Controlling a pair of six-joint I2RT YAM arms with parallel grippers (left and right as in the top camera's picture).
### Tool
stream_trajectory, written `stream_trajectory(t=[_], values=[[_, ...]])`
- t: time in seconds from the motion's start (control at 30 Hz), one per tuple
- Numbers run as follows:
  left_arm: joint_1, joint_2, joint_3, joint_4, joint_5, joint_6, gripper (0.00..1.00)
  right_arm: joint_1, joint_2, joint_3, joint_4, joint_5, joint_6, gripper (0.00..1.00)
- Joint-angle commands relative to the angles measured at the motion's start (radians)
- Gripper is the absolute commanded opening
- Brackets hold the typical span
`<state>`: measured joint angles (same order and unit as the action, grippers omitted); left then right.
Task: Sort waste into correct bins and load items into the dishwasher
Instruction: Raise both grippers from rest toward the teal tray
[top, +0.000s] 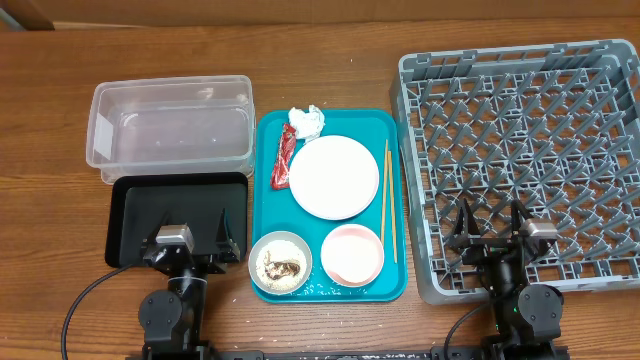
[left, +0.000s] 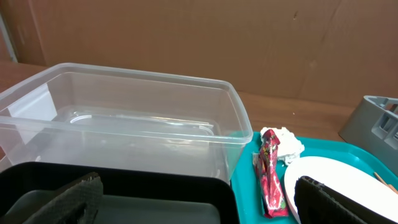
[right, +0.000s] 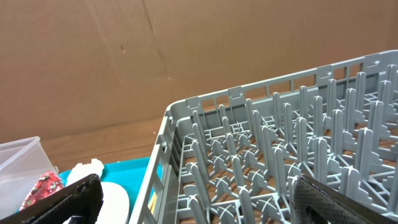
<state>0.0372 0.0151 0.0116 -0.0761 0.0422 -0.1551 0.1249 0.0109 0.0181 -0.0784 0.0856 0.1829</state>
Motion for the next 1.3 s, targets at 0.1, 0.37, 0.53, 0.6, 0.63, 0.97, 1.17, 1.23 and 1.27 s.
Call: stream_trajectory(t=[0.1, 0.37, 0.53, 0.6, 0.63, 0.97, 1.17, 1.23, 1.27], values=[[0.004, -0.01, -0.007, 0.003, 0.007, -0.01, 1.0, -0.003, -0.008, -0.01, 0.005, 0.002, 0.0, 1.0], [0.004, -0.01, -0.007, 0.003, 0.007, -0.01, 1.0, -0.003, -0.008, -0.01, 0.005, 0.002, 0.0, 1.0], [0.004, -0.01, -0.007, 0.003, 0.007, -0.01, 1.0, -0.003, -0.008, -0.01, 0.005, 0.002, 0.0, 1.0], [0.004, -0.01, -0.007, 0.003, 0.007, -0.01, 1.0, -0.003, -0.008, -0.01, 0.005, 0.002, 0.0, 1.0], [0.004, -0.01, -0.007, 0.003, 0.007, -0.01, 1.0, -0.003, -0.008, -0.01, 0.005, 0.002, 0.0, 1.0], [0.003, -0.01, -0.007, 0.005, 0.013, -0.01, 1.0, -0.003, -0.008, -0.01, 0.005, 0.002, 0.0, 1.0], [0.002, -0.01, -0.007, 0.006, 0.042, -0.013, 1.0, -0.003, -0.008, -0.01, 0.005, 0.002, 0.0, 1.0], [0.002, -0.01, -0.006, 0.006, 0.057, -0.05, 1.0, -0.003, -0.008, -0.01, 0.006, 0.001, 0.0, 1.0], [0.002, -0.01, -0.006, 0.006, 0.056, -0.082, 1.0, -0.003, -0.008, -0.01, 0.006, -0.001, 0.0, 1.0]])
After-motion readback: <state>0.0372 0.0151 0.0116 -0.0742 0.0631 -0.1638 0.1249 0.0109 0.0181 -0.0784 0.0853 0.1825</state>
